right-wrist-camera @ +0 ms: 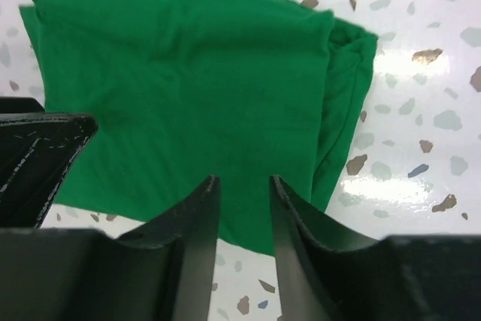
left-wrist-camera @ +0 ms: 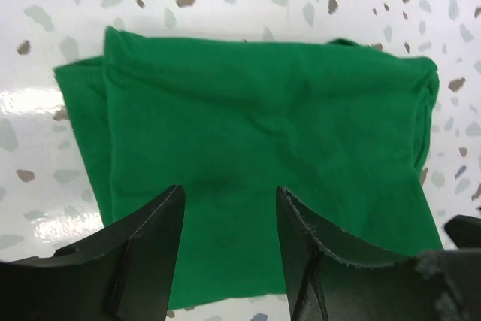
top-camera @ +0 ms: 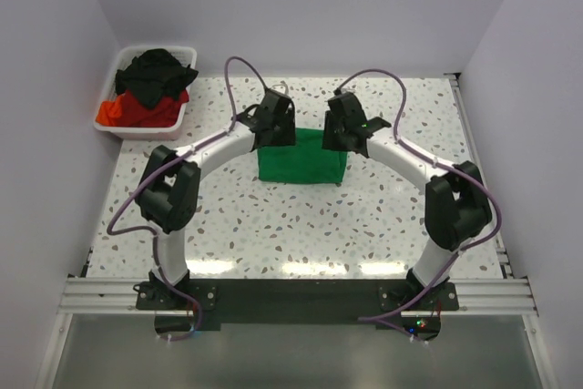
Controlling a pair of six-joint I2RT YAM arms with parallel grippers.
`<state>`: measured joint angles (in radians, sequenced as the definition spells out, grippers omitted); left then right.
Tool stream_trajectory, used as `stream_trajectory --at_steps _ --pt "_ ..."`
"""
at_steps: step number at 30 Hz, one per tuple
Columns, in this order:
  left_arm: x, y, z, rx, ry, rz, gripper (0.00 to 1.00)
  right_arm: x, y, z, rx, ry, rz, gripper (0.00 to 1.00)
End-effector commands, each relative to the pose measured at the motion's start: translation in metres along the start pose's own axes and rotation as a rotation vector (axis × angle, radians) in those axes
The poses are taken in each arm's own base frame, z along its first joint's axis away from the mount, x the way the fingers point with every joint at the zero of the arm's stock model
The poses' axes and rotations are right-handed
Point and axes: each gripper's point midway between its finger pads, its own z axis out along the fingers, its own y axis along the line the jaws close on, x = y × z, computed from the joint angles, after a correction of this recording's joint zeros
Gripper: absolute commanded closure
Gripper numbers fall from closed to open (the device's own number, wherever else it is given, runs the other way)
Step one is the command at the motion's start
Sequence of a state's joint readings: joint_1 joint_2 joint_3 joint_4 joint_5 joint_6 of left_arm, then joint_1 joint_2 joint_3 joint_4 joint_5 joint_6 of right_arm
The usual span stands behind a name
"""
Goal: Fold and stack the t-shirts
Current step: Fold the tshirt
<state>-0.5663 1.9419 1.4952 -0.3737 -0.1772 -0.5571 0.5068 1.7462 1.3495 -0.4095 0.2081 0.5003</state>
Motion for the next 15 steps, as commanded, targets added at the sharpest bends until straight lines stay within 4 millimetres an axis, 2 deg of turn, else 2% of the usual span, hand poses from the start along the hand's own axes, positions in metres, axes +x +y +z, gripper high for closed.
stream_trajectory --at_steps 1,3,7,11,12,15 --pt "0.015 -0.016 -0.017 0.080 0.047 -0.004 0.44 0.034 0.013 -0.007 -0.068 0.091 -0.020 0.69" --pt "0.022 -0.015 -0.015 0.076 0.065 -0.009 0.45 0.039 0.017 -0.006 -0.077 0.103 -0.017 0.73" --pt "0.035 -0.007 -0.008 0.038 0.094 -0.016 0.46 0.048 0.016 -0.001 -0.064 0.122 0.000 0.74" --pt "0.050 0.004 -0.002 -0.010 0.133 -0.020 0.46 0.059 0.007 0.004 -0.023 0.147 0.003 0.74" --pt "0.059 0.010 0.002 -0.029 0.154 -0.020 0.46 0.063 0.004 0.005 -0.013 0.155 0.008 0.73" --pt "0.076 0.020 0.006 -0.060 0.189 -0.019 0.46 0.083 -0.006 0.011 0.015 0.191 0.013 0.73"
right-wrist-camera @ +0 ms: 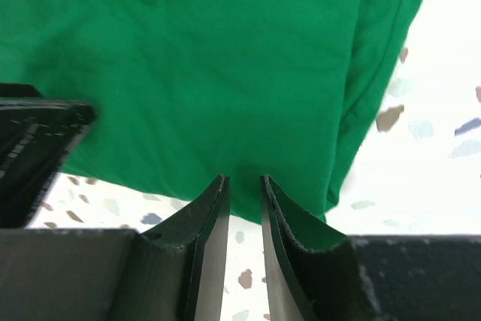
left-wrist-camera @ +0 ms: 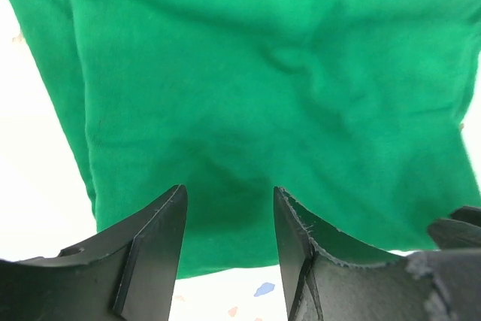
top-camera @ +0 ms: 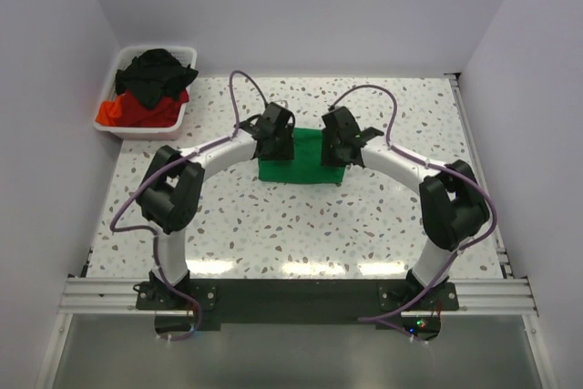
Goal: Fold and stack the t-shirts
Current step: Fold the tshirt
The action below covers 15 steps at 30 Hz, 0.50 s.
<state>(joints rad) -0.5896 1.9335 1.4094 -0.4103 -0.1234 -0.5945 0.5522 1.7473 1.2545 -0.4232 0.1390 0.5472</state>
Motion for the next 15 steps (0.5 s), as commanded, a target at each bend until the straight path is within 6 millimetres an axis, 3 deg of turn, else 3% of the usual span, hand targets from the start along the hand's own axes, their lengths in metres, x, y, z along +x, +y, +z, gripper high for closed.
stream_trajectory --at_steps 1,5,15 --pt "0.029 0.020 0.011 -0.067 0.067 -0.019 0.46 0.030 -0.016 0.013 0.049 0.064 0.026 0.73" --pt "0.045 0.029 0.013 -0.084 0.092 -0.015 0.47 0.050 -0.026 0.022 0.068 0.093 0.045 0.75" --pt "0.097 0.070 0.005 -0.175 0.173 0.012 0.48 0.089 -0.054 0.019 0.147 0.160 0.055 0.76"
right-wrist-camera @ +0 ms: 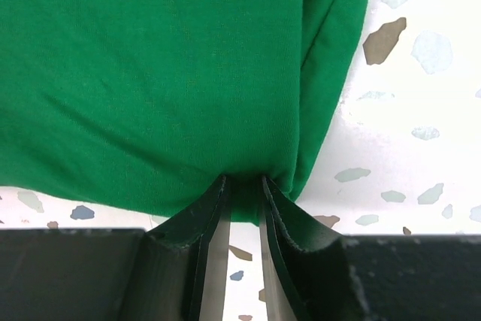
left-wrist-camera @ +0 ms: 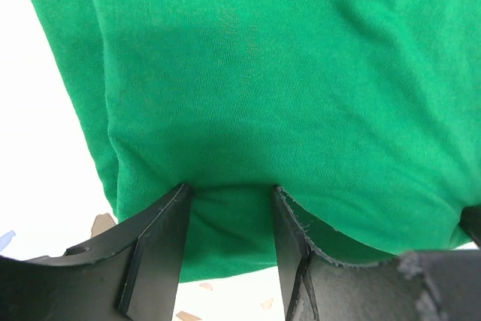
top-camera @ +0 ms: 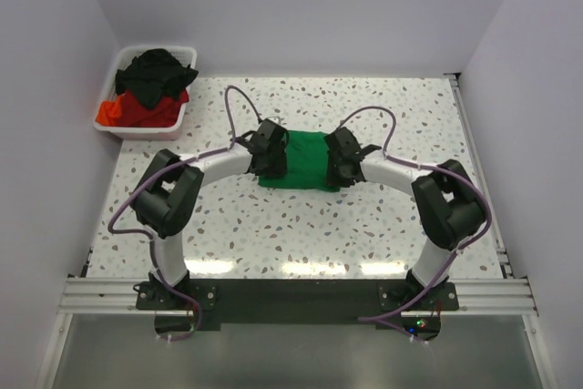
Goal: Fold and stack the t-shirts
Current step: Fold the tshirt
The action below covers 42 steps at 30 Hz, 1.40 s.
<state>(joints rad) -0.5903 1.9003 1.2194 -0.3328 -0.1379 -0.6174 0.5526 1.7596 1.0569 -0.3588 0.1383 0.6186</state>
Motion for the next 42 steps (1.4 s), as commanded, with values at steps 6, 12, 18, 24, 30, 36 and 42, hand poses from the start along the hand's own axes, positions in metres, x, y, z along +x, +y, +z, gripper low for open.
stream_trajectory --at_steps 6,12,18,24,30,36,42 --pt "0.075 0.074 -0.005 -0.235 0.146 0.076 0.49 0.038 -0.037 0.004 0.124 0.081 0.007 0.77" --pt "0.089 0.107 -0.018 -0.388 0.164 0.080 0.49 0.042 -0.047 0.002 0.168 0.088 0.004 0.77" --pt "0.087 0.098 -0.016 -0.370 0.147 0.077 0.49 0.035 -0.050 -0.004 0.189 0.062 -0.011 0.78" --pt "0.046 0.079 -0.035 -0.319 0.026 0.044 0.49 0.006 -0.039 -0.025 0.164 -0.008 -0.017 0.78" --pt "-0.015 0.046 -0.085 -0.189 -0.156 -0.012 0.46 -0.037 -0.020 -0.068 0.098 -0.124 -0.013 0.76" --pt "-0.048 0.022 -0.095 -0.120 -0.217 -0.007 0.44 -0.071 0.008 -0.089 0.014 -0.184 -0.022 0.66" --pt "-0.065 0.009 -0.077 -0.100 -0.217 -0.045 0.44 -0.095 0.032 -0.084 -0.039 -0.205 -0.048 0.64"
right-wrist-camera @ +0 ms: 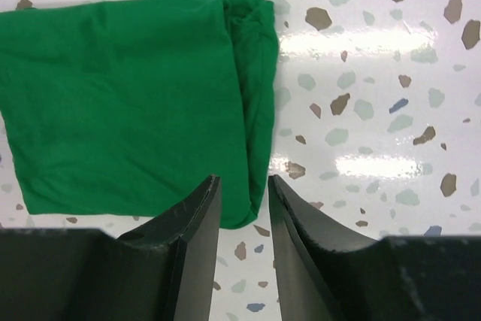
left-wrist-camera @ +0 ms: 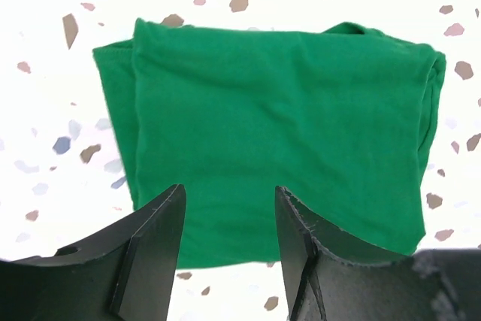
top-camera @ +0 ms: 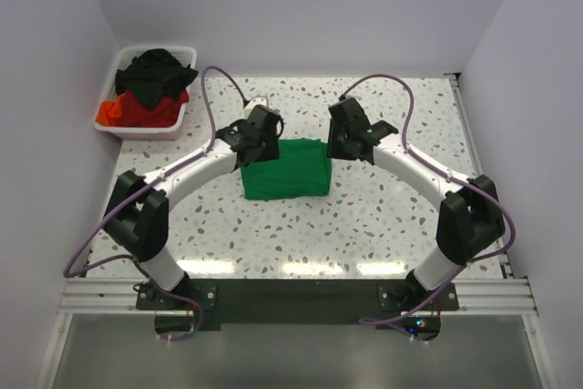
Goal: Fold and stack the t-shirts
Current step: Fold the tshirt
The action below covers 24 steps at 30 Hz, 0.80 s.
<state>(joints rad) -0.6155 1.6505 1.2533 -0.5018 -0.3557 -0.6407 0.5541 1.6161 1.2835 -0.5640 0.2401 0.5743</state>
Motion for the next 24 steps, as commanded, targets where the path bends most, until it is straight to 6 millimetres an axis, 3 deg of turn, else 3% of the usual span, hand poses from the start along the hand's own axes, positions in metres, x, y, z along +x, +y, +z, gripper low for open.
stream_trajectory --at_steps 1,7,16,24 --pt "-0.011 -0.008 0.018 0.009 -0.002 -0.030 0.44 -0.017 0.017 0.009 -0.036 -0.009 -0.035 0.63" --pt "-0.007 -0.004 0.056 0.013 0.071 -0.107 0.44 -0.032 0.043 0.022 -0.116 -0.019 -0.036 0.61" --pt "-0.019 0.002 0.084 -0.033 0.064 -0.117 0.44 -0.017 0.074 0.075 -0.215 0.043 -0.029 0.62" --pt "-0.007 0.027 0.106 -0.115 0.088 -0.112 0.44 0.010 0.063 0.103 -0.175 0.102 -0.052 0.65"
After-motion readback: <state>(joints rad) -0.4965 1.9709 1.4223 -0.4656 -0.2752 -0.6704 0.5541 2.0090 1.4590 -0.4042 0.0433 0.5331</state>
